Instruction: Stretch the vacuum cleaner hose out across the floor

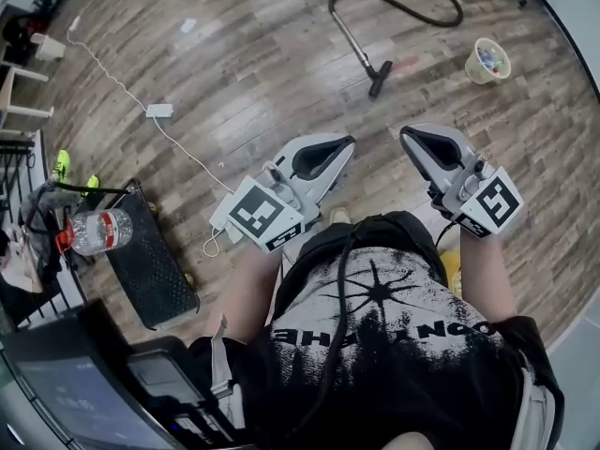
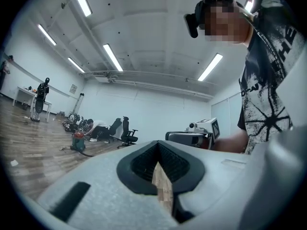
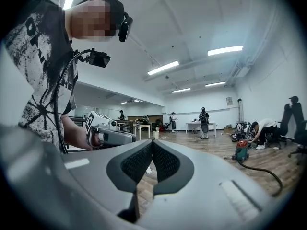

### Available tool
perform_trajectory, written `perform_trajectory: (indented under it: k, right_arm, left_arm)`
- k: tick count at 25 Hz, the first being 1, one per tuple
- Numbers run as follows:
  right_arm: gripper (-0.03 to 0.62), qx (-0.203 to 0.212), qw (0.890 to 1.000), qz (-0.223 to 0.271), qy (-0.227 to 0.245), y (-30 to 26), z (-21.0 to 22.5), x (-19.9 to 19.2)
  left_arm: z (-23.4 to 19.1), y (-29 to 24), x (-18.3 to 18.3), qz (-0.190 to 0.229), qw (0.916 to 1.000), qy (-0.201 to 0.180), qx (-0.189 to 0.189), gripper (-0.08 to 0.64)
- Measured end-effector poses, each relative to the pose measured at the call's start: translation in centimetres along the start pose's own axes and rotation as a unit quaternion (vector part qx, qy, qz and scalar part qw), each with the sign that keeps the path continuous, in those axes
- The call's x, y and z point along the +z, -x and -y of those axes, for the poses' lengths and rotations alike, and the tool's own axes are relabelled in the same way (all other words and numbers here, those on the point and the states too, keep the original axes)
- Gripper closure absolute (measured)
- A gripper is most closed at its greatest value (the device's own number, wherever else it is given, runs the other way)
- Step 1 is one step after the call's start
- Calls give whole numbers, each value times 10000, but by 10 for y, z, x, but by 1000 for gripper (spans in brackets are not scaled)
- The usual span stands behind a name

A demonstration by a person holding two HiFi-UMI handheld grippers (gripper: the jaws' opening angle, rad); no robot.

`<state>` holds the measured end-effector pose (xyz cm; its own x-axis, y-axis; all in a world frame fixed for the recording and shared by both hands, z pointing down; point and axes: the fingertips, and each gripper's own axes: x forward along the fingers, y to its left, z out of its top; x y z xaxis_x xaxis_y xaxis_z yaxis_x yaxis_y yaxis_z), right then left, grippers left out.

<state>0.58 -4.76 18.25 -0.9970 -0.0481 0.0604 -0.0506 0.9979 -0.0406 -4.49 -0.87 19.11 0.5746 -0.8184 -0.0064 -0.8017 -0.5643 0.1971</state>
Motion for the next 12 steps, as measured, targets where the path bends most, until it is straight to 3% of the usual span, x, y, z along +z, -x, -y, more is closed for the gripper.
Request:
perform_trajectory:
  k: [12]
  right_arm:
    - [584, 153, 9997, 51, -166, -33, 39, 1]
  left_arm:
    - [-40, -17, 0, -33, 9999, 90, 107, 560]
